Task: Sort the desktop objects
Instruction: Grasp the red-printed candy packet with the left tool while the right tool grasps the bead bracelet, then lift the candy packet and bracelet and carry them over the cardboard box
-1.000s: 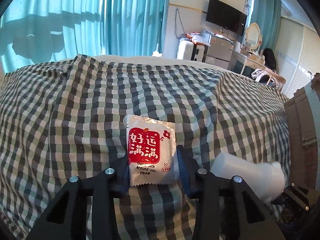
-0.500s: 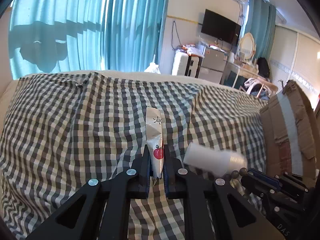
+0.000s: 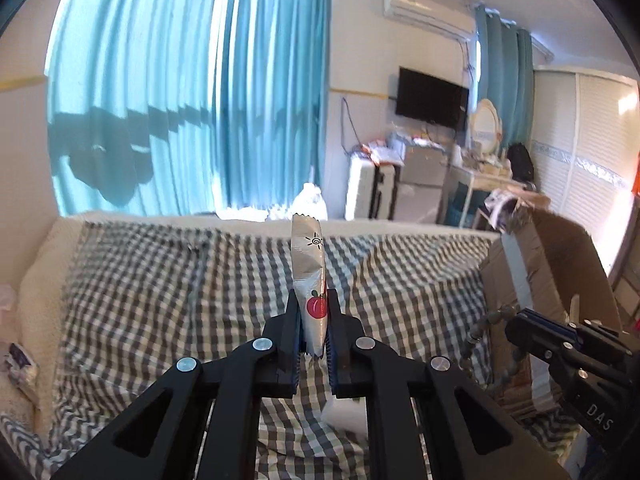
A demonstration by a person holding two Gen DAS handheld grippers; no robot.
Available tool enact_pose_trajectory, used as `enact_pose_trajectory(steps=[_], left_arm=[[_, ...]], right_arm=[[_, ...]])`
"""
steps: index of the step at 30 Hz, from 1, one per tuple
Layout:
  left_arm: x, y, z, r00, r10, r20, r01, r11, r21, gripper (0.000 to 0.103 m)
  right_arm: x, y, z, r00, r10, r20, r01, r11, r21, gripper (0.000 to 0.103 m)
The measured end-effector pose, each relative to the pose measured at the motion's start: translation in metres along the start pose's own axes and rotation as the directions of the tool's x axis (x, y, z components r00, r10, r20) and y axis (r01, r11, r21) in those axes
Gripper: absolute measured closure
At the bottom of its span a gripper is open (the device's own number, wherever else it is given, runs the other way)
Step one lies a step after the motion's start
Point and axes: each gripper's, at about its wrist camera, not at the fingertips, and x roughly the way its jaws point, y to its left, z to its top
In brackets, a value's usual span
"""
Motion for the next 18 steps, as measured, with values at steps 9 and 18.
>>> enact_pose_trajectory(steps=[9, 18], left_arm=[[-0.073, -0.023, 0.018, 0.991, -0.027, 0.132, 0.024, 0.999, 0.023, 0.092], [-0.131, -0.042, 0.03, 0.961, -0.049, 0.271, 0.054, 0.999, -0.011, 0.093]], right_arm=[[-0.068, 0.014, 0.021, 0.991, 0.0, 0.137, 0.002, 1.0, -0.019, 0.092], [-0.117, 0.01, 0.034, 0.974, -0.01, 0.226, 0.013, 1.0, -0.012, 0.092]])
